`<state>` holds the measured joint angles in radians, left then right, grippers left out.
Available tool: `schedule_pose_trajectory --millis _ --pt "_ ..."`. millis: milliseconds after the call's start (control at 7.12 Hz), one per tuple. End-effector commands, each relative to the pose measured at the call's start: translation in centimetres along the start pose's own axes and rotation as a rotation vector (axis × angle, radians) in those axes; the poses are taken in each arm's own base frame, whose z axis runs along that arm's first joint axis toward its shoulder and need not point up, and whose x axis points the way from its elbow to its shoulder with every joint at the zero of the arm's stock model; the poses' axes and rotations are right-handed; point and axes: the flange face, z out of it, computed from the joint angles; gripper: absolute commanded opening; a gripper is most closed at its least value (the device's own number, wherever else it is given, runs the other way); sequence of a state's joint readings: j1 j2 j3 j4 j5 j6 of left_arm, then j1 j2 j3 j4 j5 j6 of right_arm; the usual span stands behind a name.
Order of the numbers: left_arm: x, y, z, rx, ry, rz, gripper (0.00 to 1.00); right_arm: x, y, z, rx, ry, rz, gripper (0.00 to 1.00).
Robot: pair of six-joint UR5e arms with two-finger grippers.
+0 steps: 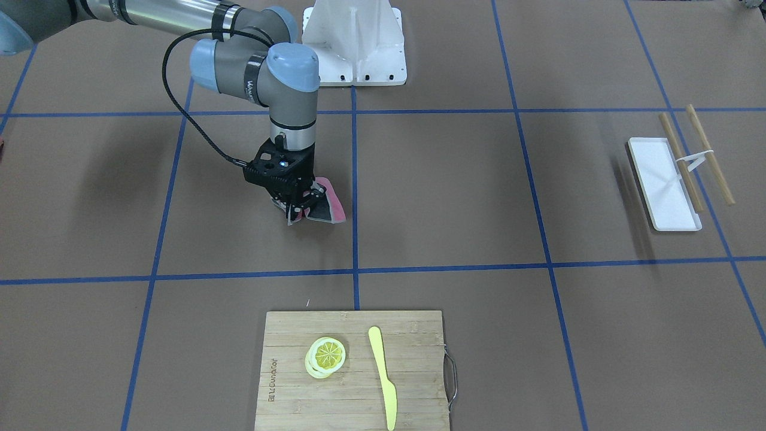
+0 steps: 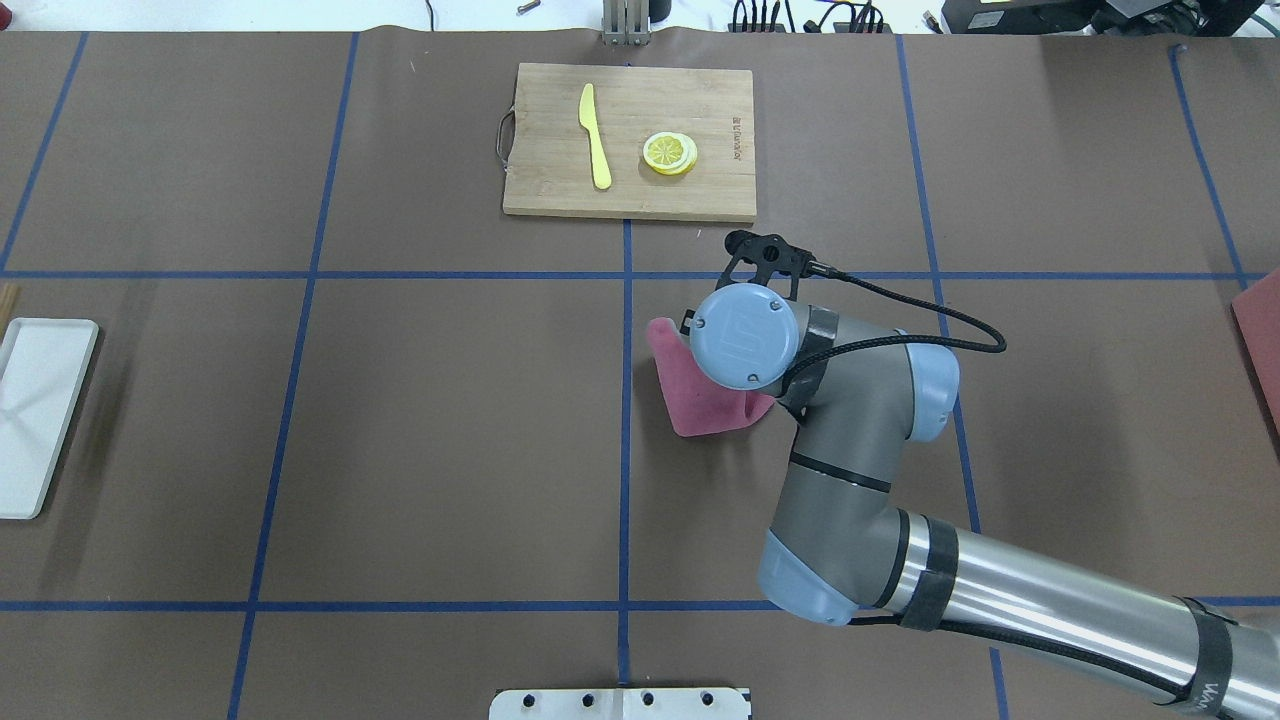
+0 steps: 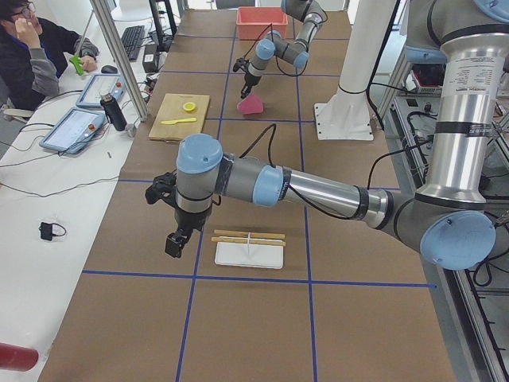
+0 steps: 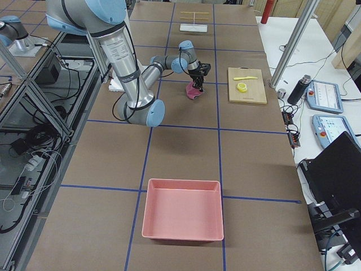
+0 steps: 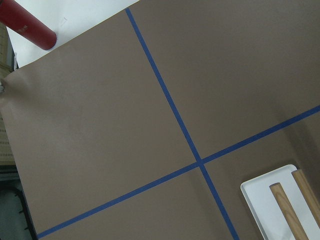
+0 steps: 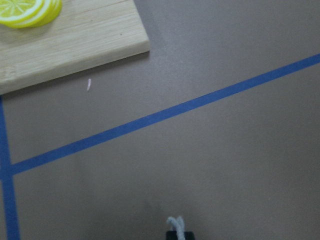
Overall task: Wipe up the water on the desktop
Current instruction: 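Wipe the cloth across the table away from the cutting board with the right gripper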
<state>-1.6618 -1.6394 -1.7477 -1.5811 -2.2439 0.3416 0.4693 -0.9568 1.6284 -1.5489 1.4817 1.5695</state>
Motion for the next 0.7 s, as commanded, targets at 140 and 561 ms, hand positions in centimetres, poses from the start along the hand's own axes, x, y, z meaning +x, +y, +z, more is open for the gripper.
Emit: schedule_pose_trajectory --millis 140,561 --pt "0.1 0.0 -0.1 0.002 0.000 0.002 0.98 6.6 -10.8 1.4 0.040 0.069 -0.148 0.00" --pt "0.2 0.1 0.0 0.001 0.001 -0.004 0.98 14.9 -16.7 4.8 0.077 0.120 -0.187 0.00"
